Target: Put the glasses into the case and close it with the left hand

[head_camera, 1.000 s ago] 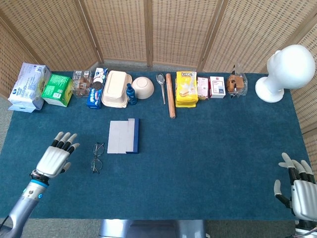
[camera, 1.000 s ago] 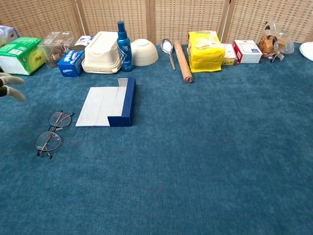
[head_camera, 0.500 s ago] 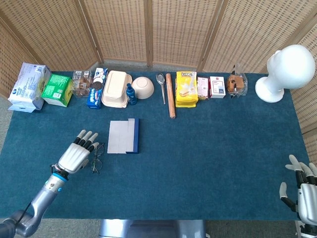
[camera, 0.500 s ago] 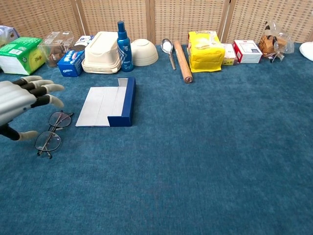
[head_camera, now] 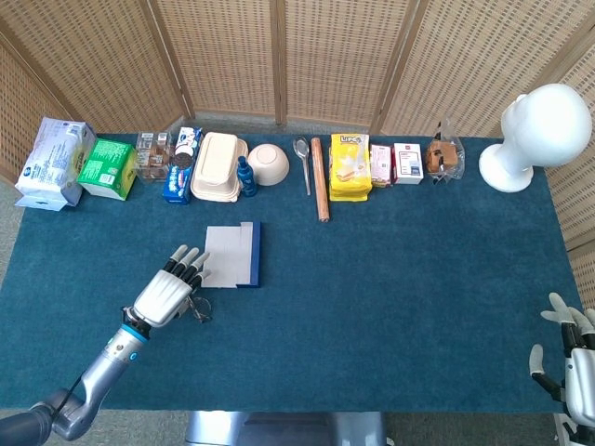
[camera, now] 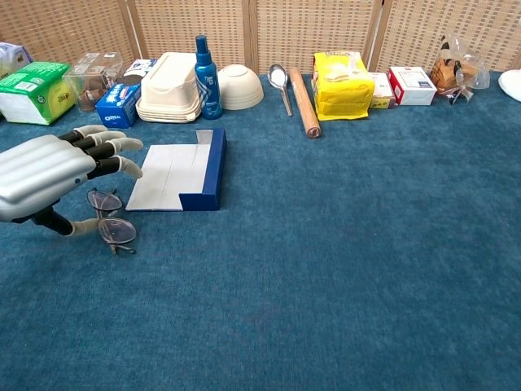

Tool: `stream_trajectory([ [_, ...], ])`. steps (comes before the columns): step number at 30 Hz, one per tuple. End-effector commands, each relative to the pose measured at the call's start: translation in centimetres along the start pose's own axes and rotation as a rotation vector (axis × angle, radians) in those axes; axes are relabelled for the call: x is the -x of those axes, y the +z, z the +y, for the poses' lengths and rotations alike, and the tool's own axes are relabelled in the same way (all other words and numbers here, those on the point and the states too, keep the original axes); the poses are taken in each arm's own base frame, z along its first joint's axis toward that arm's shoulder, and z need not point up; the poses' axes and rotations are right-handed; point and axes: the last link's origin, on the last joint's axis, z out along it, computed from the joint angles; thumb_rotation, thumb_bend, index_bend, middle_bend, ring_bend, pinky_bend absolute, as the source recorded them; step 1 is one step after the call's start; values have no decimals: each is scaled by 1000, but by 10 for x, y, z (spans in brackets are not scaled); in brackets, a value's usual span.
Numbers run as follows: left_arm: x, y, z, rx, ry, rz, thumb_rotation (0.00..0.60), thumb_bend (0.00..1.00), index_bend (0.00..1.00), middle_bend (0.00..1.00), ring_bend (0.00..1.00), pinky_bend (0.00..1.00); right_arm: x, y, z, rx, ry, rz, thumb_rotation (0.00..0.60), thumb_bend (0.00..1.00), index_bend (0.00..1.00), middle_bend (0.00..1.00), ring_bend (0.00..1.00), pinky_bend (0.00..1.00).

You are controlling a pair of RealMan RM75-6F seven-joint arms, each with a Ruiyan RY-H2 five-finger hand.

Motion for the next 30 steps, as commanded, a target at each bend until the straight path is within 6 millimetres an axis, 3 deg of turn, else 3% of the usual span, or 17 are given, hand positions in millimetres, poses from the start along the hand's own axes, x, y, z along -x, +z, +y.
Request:
stream_trajectory([
  [1,-3,0,5,2,-64,6,600,242,218,78,0,0,-1,0,0,0,2,6,600,543,78,293,155,95],
  [12,1,-2,-4,-20,-167,-92,600,243,290,84,0,0,1,0,0,6,6,0,600,542,77,293,155,95],
  [23,4,11,-6,-24,-177,-125,600,246,358,93,0,0,2,1,3,28,-2,3,600,543,78,293,155,95],
  [30,9,17,-6,-25,-180,-142,600,299,401,94,0,0,1,-1,7,48,-8,9,600,542,78,293,155,95],
])
